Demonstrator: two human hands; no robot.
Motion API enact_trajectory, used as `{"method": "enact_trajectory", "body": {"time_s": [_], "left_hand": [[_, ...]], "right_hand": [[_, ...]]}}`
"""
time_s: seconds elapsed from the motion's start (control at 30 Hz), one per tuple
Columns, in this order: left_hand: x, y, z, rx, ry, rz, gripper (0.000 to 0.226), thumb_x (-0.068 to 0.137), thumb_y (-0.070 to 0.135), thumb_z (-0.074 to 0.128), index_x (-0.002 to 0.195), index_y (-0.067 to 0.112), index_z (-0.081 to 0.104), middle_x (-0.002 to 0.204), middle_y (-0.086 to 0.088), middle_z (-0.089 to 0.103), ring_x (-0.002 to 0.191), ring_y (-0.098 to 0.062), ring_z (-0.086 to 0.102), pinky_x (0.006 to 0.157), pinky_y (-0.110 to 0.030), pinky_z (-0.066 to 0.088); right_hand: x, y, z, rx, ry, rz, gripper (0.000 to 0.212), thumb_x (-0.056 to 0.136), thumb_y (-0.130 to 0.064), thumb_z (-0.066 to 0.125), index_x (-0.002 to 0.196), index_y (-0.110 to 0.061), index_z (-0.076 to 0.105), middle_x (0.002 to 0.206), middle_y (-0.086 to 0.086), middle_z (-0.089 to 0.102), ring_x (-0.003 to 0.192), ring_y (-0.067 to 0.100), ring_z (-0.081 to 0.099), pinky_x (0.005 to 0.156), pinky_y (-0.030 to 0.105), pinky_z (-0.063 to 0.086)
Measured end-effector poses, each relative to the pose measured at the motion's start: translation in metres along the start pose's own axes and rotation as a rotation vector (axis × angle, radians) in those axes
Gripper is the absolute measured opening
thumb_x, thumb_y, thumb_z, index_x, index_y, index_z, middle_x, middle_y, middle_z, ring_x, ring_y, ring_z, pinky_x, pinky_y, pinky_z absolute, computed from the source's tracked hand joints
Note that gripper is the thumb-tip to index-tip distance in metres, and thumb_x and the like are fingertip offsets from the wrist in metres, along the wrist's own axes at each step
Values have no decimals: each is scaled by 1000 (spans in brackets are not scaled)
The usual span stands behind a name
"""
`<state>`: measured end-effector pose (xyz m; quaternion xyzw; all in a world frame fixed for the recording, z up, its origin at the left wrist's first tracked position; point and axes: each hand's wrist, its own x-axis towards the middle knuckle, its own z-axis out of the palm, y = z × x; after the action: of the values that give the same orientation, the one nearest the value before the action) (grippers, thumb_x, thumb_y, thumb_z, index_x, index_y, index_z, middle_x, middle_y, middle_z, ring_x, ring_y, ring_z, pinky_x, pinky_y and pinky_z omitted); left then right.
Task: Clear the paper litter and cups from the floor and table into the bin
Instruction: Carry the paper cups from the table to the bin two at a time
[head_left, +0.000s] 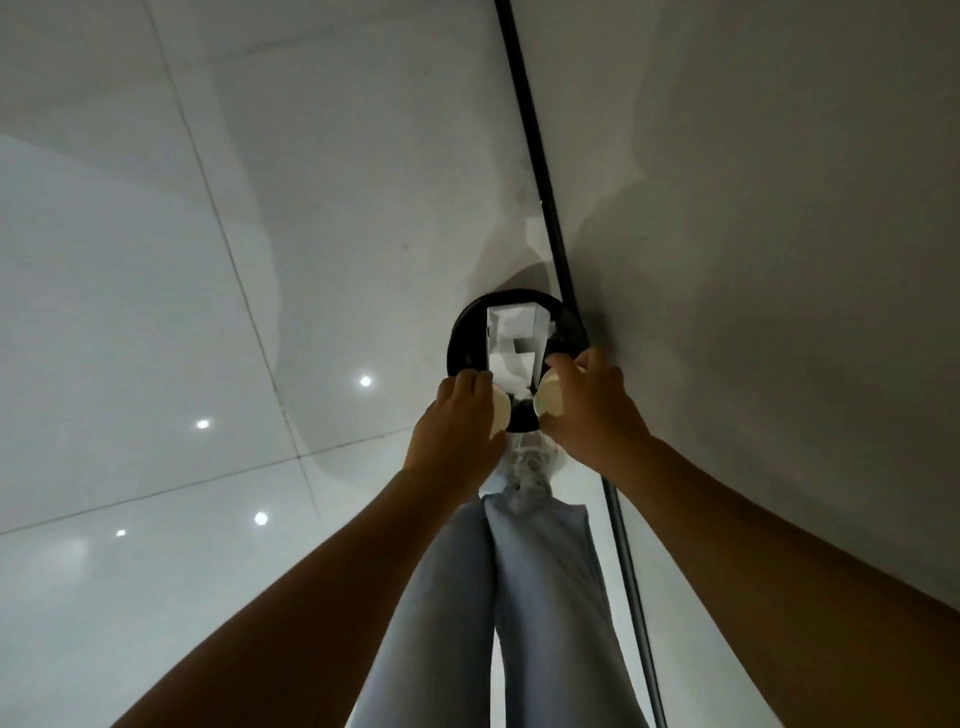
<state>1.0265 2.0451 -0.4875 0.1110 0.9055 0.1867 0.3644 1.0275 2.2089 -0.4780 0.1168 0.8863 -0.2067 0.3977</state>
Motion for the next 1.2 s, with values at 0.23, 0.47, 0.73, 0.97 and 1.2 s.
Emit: {"method": "enact_trajectory", "body": {"time_s": [0.23, 0.47, 0.73, 0.97, 1.2], "left_hand": [[72, -20, 72, -26, -7, -5, 71, 83, 36, 69, 142, 13, 35, 144, -7, 38, 130, -27, 39, 96, -35, 47], [109, -40, 118, 19, -73, -43, 61, 88, 36, 64, 140, 17, 38, 145, -5, 36, 133, -26, 34, 104, -35, 40], [100, -36, 118, 94, -57, -51, 75, 85, 44, 65, 145, 16, 29, 149, -8, 30, 137, -28, 31, 113, -37, 28], [35, -23, 44, 12, -40, -78, 57, 90, 38, 59, 138, 16, 39, 141, -3, 40, 131, -21, 36, 108, -31, 33], [-74, 4, -71, 9, 50, -138, 47, 96, 31, 50, 138, 14, 40, 140, -6, 43, 129, -22, 38, 104, -29, 35]], "right_hand": [[74, 29, 66, -34, 1, 1, 74, 82, -33, 73, 141, -13, 33, 141, 13, 38, 128, 32, 41, 98, 36, 44], [116, 46, 100, -152, -80, 11, 74, 88, -41, 65, 146, -14, 27, 149, 12, 32, 134, 32, 37, 106, 39, 38], [106, 54, 96, -107, -89, -24, 68, 90, -35, 64, 146, -18, 29, 149, 8, 31, 133, 29, 34, 102, 37, 42], [40, 33, 42, -28, -2, -42, 53, 89, -25, 65, 136, -18, 42, 135, 7, 44, 123, 25, 43, 94, 35, 48], [-58, -32, -42, -155, -51, -150, 48, 91, -25, 60, 136, -18, 43, 129, 9, 47, 117, 28, 48, 90, 36, 48]]}}
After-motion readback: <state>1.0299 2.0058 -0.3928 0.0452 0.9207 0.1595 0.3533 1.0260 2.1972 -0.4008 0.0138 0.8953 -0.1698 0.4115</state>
